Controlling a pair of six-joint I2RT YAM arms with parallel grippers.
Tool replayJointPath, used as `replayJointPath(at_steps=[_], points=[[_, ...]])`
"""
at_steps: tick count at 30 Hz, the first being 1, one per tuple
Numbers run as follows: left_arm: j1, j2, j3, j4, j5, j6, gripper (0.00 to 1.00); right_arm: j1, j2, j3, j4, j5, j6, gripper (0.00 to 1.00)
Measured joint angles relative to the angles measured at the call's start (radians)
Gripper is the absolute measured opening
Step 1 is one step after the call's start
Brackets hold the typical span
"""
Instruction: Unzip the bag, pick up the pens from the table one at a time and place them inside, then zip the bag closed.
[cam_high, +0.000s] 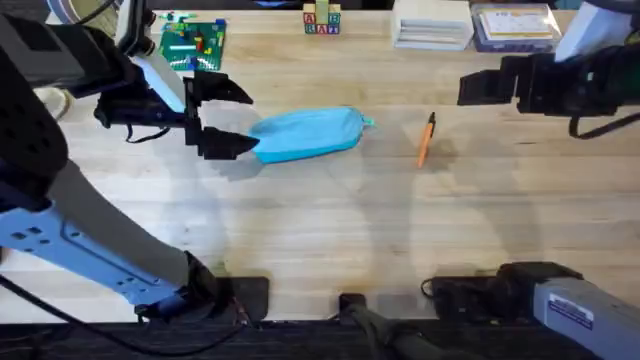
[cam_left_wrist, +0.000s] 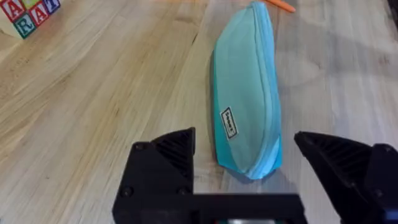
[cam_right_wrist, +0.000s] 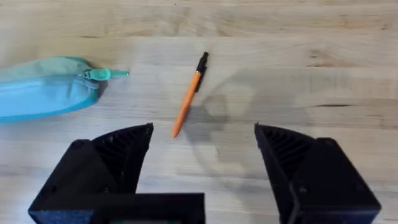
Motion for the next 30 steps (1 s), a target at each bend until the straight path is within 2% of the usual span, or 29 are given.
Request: replayJointPath(at_steps=[12,23,24,27,30], points=[[0.0,0.0,0.0,0.0,0.001,0.0,0.993,0.0,0.0,0.0,0.0,0.0,0.0,0.998],[0.0,0.0,0.0,-0.003,0.035,0.0,0.995,0.0,0.0,0.0,0.0,0.0,0.0,0.998],[-0.001,0.0,0.0,-0.003,0.037,0.0,0.983,0.0,0.0,0.0,0.0,0.0,0.0,0.998],[-0.003,0.0,0.0,-0.006,0.04,0.001,0.856,0.0,0.0,0.0,0.0,0.0,0.0,0.998],[-0.007,0.0,0.0,-0.006,0.041,0.002,0.846,0.0,0.0,0.0,0.0,0.0,0.0,0.997]])
